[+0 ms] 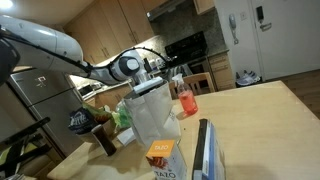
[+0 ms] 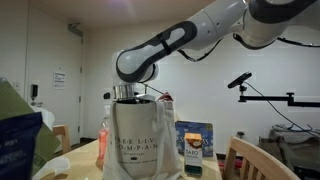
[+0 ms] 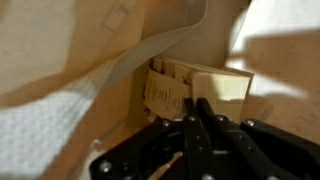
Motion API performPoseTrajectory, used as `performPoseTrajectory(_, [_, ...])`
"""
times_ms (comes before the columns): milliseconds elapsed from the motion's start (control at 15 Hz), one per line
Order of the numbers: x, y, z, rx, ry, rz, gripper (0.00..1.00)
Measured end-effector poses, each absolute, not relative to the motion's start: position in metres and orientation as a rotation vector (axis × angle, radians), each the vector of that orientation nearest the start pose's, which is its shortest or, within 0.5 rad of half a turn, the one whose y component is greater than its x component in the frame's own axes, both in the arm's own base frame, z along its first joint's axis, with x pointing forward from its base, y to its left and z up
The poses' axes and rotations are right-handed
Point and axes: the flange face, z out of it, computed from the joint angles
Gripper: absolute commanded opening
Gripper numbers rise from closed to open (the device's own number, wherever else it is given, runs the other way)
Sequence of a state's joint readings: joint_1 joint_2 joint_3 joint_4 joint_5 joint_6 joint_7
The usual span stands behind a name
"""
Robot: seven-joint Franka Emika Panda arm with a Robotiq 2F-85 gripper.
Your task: Unpack the objects from the carrier bag to the table
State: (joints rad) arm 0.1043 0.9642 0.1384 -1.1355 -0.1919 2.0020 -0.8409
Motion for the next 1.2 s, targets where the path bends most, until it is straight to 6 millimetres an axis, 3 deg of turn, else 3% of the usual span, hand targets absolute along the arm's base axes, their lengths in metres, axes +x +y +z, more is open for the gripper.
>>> performPoseTrajectory(533, [0.748, 0.139, 0.223, -2.701, -1.678, 0.128, 0.02])
performPoseTrajectory(867, [0.749, 0.135, 0.270, -2.752, -1.663, 0.046, 0.02])
performPoseTrajectory(1200, [0.732, 0.133, 0.318, -2.829, -1.641, 0.005, 0.02])
